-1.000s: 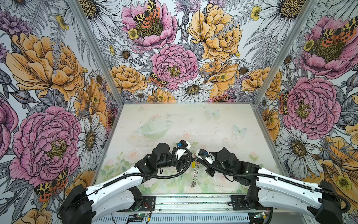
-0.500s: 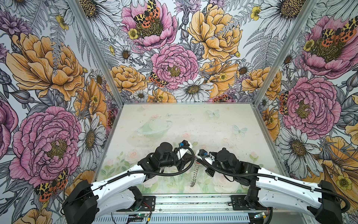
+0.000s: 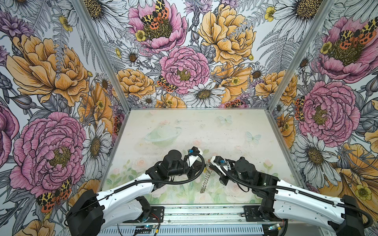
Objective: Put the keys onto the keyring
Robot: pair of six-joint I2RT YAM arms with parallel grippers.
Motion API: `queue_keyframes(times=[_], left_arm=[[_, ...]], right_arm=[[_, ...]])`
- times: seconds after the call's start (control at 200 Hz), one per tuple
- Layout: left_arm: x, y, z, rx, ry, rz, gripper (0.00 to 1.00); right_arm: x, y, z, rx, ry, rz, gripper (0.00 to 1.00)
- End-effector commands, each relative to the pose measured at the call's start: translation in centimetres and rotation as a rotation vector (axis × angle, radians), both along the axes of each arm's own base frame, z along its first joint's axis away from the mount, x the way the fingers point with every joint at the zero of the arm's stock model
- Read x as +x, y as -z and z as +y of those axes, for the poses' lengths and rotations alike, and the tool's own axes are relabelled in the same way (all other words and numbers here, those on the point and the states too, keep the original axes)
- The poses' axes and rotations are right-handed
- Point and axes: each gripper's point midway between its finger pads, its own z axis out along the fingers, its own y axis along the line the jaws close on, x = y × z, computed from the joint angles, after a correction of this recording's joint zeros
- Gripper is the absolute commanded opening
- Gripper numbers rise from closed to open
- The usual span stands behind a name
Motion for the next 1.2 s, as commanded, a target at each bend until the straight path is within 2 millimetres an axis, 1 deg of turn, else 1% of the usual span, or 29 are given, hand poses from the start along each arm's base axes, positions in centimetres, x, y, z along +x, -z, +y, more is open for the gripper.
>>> queue_keyframes(times=[0.0,0.12,0.265,0.4,0.56,0.666,0.781,0.916,1.041,1.116,1.196], left_arm=[[1.1,2.9,1.4,0.076,-0.068,0.048,0.1],[0.9,3.1,1.5,0.083,-0.055,0.052,0.19],[0.9,2.6,1.9,0.067,-0.065,0.038,0.3],[1.0,1.1,2.4,0.033,-0.089,-0.007,0.32],[1.1,-1.3,3.9,-0.029,-0.15,-0.096,0.32],[0.2,-2.7,4.3,-0.091,-0.124,-0.157,0.33],[-1.7,-3.7,3.9,-0.146,-0.023,-0.226,0.34],[-2.6,-3.7,3.8,-0.149,0.027,-0.283,0.35],[-3.2,-3.6,3.4,-0.148,0.079,-0.31,0.36],[-3.9,-3.6,3.0,-0.159,0.137,-0.309,0.4],[-4.9,-3.7,2.6,-0.169,0.206,-0.302,0.4]], right_arm=[[-0.4,-5.9,1.1,0.232,-0.043,-0.078,0.0],[-0.4,-6.3,1.0,0.258,-0.048,-0.086,0.0],[-0.5,-6.3,0.9,0.267,-0.058,-0.088,0.0],[0.0,-5.8,0.6,0.255,-0.044,-0.086,0.0],[0.1,-5.2,0.4,0.234,-0.056,-0.067,0.0],[-0.5,-5.1,0.6,0.224,-0.109,-0.062,0.0],[-1.3,-4.9,0.9,0.203,-0.168,-0.06,0.0],[-2.4,-4.7,1.3,0.193,-0.24,-0.063,0.0],[-2.8,-4.7,1.6,0.194,-0.272,-0.072,0.0],[-3.0,-4.8,1.7,0.197,-0.292,-0.074,0.0],[-3.3,-4.9,1.8,0.196,-0.31,-0.072,0.0]])
